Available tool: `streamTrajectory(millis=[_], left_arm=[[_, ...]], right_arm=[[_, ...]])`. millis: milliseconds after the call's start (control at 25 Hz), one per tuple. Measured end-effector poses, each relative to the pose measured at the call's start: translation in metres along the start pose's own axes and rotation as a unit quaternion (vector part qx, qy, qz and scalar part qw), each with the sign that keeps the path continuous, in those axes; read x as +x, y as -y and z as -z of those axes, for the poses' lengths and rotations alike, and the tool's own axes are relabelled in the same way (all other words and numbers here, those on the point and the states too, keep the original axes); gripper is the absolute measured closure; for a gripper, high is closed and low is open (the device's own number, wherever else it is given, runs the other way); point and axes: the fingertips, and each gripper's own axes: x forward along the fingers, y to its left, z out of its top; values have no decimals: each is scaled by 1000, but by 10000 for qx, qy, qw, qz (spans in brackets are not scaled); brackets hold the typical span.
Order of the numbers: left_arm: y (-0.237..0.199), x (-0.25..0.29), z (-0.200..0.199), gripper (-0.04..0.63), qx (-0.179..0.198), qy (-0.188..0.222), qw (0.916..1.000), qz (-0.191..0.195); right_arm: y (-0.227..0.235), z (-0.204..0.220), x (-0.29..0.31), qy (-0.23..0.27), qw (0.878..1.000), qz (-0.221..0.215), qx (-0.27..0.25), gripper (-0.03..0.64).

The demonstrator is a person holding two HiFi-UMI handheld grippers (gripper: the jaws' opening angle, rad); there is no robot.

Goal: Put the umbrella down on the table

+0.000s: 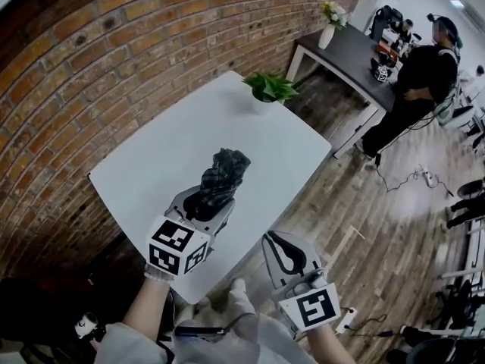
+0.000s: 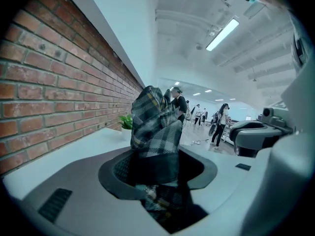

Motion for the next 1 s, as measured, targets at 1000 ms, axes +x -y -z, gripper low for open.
streamTrajectory(millis=[1000], left_arm=[[-89, 232, 132, 367, 330, -2951, 9530, -598]], right_arm=[[74, 61, 24, -457, 9985, -89, 304, 560]])
